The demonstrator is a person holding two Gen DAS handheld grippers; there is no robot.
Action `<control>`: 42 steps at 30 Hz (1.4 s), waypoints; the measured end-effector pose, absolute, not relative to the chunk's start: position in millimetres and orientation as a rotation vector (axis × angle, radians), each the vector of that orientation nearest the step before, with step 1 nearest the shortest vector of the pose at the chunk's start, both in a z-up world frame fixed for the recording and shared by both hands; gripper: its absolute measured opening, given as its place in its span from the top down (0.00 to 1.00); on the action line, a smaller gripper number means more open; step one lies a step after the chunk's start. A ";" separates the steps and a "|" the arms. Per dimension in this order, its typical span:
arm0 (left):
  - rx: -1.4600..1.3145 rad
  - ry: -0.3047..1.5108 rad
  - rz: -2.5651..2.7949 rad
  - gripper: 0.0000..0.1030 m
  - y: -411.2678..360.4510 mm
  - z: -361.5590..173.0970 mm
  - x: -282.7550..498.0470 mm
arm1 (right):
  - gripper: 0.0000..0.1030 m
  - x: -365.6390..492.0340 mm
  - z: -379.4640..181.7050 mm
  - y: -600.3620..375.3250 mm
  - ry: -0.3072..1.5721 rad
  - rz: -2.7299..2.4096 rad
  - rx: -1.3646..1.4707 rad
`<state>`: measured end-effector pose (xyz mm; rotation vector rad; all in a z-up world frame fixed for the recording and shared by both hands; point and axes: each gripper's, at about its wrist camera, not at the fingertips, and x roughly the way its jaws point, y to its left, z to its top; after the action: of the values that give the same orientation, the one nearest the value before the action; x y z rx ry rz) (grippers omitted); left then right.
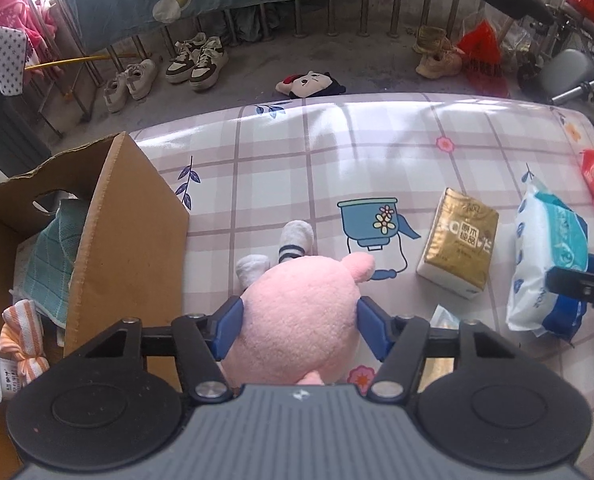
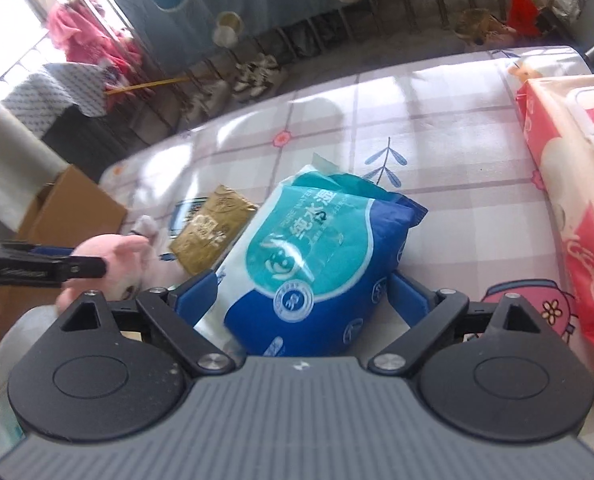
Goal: Organize soft objects
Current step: 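Grasp the pink plush pig with the left gripper while the right grasps the blue wipes pack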
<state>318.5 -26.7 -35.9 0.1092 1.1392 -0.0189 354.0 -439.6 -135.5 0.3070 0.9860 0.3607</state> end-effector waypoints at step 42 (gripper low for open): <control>-0.135 0.914 -0.150 0.44 -10.7 69.4 248.5 | 0.33 308.9 -108.5 -478.4 0.949 0.381 0.445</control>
<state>248.5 -10.7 69.4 -0.1346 0.9137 -0.1497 308.9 -478.4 -108.5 0.4453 0.9492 0.3812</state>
